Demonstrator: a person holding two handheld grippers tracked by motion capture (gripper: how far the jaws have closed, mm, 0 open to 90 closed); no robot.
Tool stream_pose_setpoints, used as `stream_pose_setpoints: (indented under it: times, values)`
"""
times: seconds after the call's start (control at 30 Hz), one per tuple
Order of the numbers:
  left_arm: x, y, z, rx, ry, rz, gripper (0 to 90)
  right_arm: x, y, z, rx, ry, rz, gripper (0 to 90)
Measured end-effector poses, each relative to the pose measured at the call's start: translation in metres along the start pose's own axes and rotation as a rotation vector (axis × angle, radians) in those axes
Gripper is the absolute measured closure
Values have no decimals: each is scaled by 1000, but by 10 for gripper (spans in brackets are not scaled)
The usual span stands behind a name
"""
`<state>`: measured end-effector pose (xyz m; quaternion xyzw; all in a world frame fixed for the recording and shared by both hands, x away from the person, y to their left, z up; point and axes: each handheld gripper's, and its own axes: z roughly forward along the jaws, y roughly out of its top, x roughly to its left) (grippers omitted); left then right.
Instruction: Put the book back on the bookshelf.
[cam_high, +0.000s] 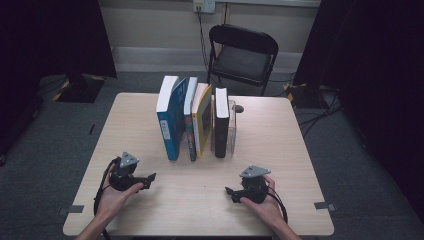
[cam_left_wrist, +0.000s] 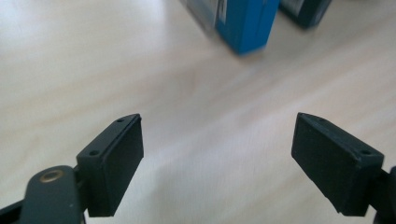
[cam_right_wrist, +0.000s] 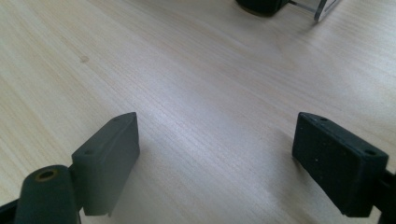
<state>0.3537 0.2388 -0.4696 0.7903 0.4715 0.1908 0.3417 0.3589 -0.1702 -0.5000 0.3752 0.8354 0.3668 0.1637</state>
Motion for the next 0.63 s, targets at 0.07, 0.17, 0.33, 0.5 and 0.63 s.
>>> stream_pose_setpoints:
  times: [0.07,0.17,0.33,0.5,0.63]
  values:
    - [-1,-8,2,22,-2,11,170,0,0,0,0,0,0,147]
    - [-2,-17,7,69,-3,11,171,0,0,0,0,0,0,147]
    - [-7,-22,14,46,-9,25,142,0,0,0,0,2,-1,146]
    - [-5,-26,20,10,-2,16,10,0,0,0,1,0,-3,145]
    - [-5,-26,20,11,2,9,0,0,0,0,1,-1,-4,145]
